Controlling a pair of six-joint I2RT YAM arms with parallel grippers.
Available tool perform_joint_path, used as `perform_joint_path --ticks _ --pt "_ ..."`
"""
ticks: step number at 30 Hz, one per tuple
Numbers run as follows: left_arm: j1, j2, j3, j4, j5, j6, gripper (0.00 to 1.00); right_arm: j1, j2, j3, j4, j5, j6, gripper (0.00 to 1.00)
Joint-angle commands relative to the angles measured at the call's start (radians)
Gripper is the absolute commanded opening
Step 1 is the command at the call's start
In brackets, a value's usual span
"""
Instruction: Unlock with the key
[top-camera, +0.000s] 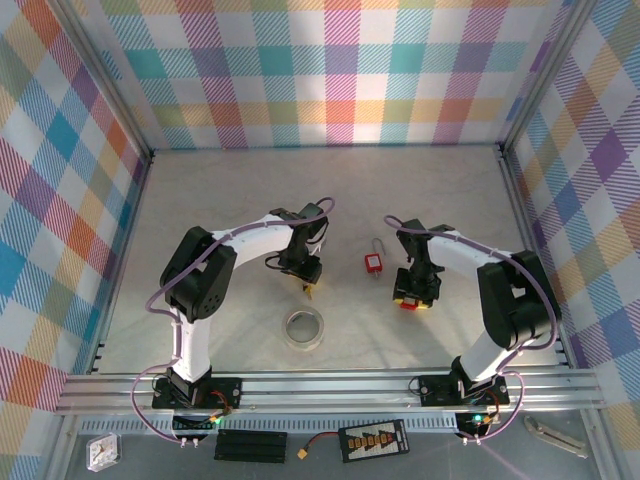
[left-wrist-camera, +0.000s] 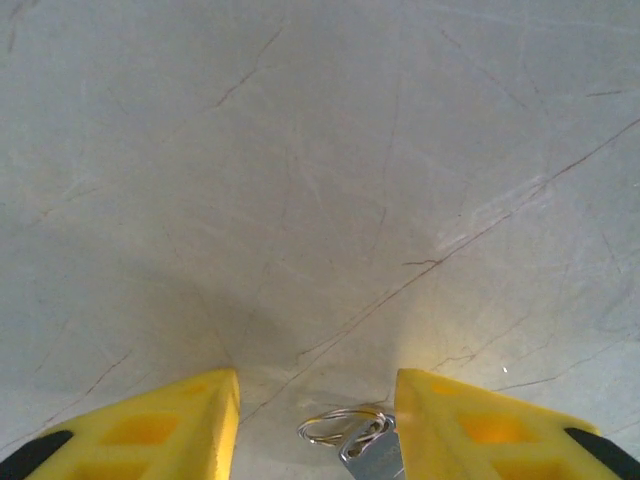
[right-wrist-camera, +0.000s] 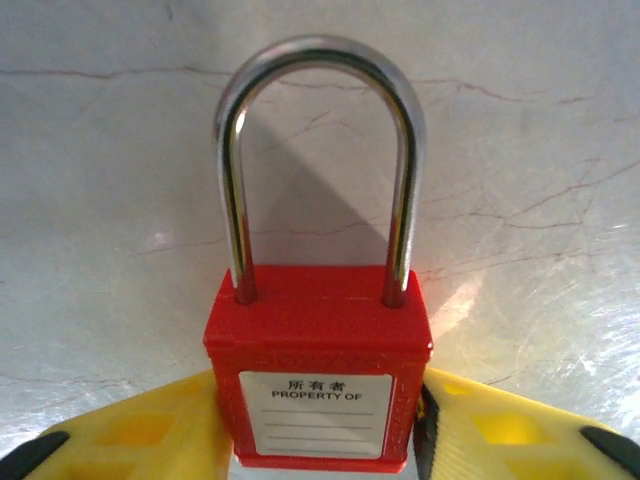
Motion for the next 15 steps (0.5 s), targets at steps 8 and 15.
perform_joint_path --ticks 8,15 --pt "-0.006 0.027 -0.021 -0.067 0.04 0.014 0.38 -0.007 -0.084 0.075 -0.049 0.022 -0.005 0.55" --pt "-0.021 0.02 -0.051 -0.077 0.066 0.001 0.34 -0.007 -0.099 0.078 -0.053 0.027 -0.008 0.56"
